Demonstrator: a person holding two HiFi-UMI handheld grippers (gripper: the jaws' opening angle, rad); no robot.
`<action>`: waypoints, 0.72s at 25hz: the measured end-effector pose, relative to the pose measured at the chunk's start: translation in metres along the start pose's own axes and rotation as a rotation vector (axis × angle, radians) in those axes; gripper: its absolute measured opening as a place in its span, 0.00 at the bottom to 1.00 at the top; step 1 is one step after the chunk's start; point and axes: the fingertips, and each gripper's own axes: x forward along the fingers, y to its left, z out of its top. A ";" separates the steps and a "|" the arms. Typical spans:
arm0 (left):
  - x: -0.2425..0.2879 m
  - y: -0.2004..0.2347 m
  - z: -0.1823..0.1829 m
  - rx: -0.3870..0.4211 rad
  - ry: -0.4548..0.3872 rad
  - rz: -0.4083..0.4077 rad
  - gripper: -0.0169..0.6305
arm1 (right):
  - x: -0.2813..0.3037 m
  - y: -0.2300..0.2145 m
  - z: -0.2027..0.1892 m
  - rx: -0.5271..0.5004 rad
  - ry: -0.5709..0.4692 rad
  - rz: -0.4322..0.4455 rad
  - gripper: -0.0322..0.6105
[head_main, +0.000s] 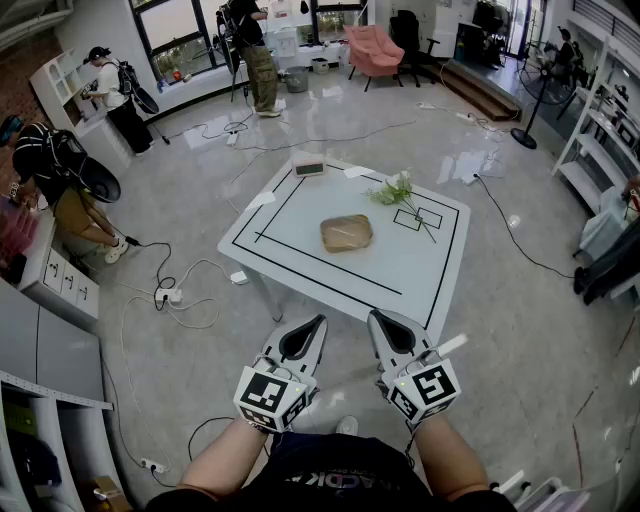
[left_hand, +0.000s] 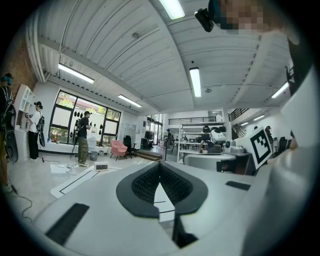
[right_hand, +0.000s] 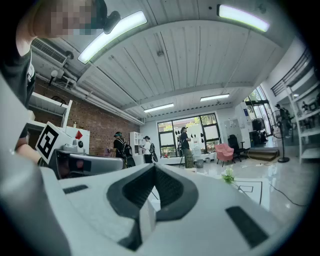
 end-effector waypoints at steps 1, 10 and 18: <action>0.000 0.000 -0.002 -0.001 0.001 0.001 0.03 | 0.000 -0.001 -0.002 0.001 0.001 0.000 0.05; 0.005 -0.001 -0.003 -0.005 -0.006 0.013 0.03 | -0.004 -0.009 0.005 0.011 -0.033 0.008 0.05; 0.016 -0.006 0.001 -0.006 -0.018 0.015 0.04 | -0.012 -0.027 0.012 0.002 -0.055 -0.014 0.05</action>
